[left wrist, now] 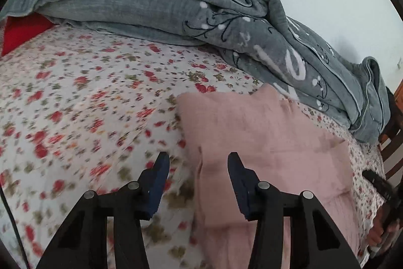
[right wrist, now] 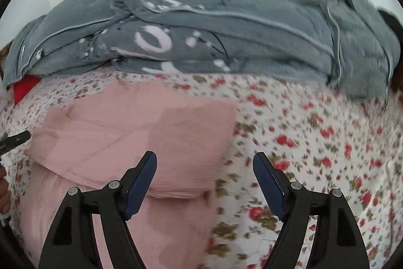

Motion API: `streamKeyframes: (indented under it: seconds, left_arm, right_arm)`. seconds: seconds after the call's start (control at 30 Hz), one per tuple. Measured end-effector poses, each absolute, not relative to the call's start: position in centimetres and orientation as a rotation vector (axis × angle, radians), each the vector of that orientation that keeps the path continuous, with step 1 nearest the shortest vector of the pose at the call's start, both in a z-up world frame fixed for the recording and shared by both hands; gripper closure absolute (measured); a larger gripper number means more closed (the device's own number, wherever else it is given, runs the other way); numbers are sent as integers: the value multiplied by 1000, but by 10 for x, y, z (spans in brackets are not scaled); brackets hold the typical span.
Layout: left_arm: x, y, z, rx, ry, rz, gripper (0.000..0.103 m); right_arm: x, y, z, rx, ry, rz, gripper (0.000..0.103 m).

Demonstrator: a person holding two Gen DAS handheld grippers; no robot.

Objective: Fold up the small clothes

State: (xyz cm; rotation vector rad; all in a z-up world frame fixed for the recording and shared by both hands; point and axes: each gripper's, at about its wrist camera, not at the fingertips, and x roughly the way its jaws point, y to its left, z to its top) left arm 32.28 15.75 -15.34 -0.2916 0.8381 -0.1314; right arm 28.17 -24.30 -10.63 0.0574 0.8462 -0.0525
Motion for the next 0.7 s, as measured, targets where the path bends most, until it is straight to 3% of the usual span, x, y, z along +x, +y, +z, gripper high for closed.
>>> streamKeyframes:
  seconds: [0.1, 0.13, 0.17, 0.27, 0.53, 0.7]
  left_arm:
    - [334, 153, -162, -312, 889, -130, 61]
    - [334, 151, -164, -323, 903, -137, 68]
    - [335, 150, -165, -324, 908, -145, 84]
    - [327, 145, -152, -292, 844, -114, 97]
    - [338, 140, -102, -333, 650, -186, 97]
    - [361, 144, -145, -321, 784, -81, 97]
  right_arm:
    - [282, -256, -110, 62, 840, -43, 24]
    - [284, -252, -113, 65, 839, -37, 24]
    - [283, -253, -114, 68, 838, -30, 24]
    - [284, -251, -114, 63, 831, -15, 24]
    - [297, -254, -112, 62, 817, 3, 24]
    - [307, -255, -119, 48, 828, -6, 24]
